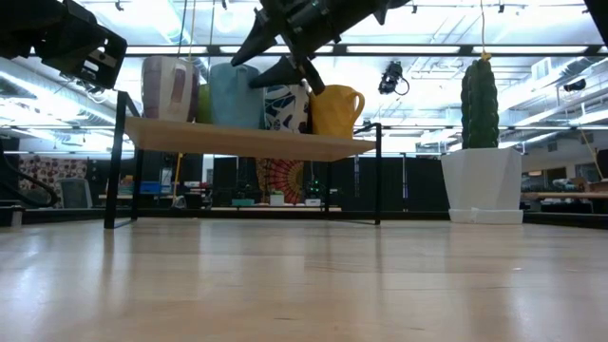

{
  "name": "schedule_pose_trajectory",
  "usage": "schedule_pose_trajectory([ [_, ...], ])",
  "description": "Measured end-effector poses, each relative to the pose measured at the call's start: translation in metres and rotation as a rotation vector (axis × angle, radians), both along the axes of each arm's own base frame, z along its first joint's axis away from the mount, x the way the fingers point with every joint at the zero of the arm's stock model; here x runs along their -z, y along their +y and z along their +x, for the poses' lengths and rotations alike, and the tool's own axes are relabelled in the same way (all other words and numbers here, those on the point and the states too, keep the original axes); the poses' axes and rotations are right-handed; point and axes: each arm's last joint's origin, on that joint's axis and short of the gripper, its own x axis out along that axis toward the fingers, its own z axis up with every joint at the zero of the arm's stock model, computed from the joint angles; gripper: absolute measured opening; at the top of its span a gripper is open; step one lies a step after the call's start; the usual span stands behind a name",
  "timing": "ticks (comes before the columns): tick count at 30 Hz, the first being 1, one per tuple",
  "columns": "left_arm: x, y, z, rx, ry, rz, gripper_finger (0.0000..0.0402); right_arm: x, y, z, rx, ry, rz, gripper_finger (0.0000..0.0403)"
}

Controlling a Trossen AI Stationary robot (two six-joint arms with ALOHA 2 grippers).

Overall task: Place coffee mugs
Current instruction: Put the blue mug on the shelf, then return to Home Position

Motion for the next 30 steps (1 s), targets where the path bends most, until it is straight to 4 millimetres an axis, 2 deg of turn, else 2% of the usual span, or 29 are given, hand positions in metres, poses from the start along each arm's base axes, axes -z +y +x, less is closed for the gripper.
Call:
schedule_pose_trajectory([
  [12, 0.0, 0.0, 0.0, 0.0, 0.0, -0.001, 0.0141, 0.001, 0.001, -0.001, 0.02, 0.024, -0.08, 0.0225],
  [26, 0.0, 0.0, 0.0, -0.004, 0.006, -0.02, 0.0141, 0.004, 0.028, -0.005, 0.055, 0.11, -0.231, 0.0225],
  [30, 0.0, 0.0, 0.0, -0.005, 0.006, -0.02, 0.0141, 0.001, 0.045, -0.007, 0.073, 0.139, -0.369, 0.0225],
])
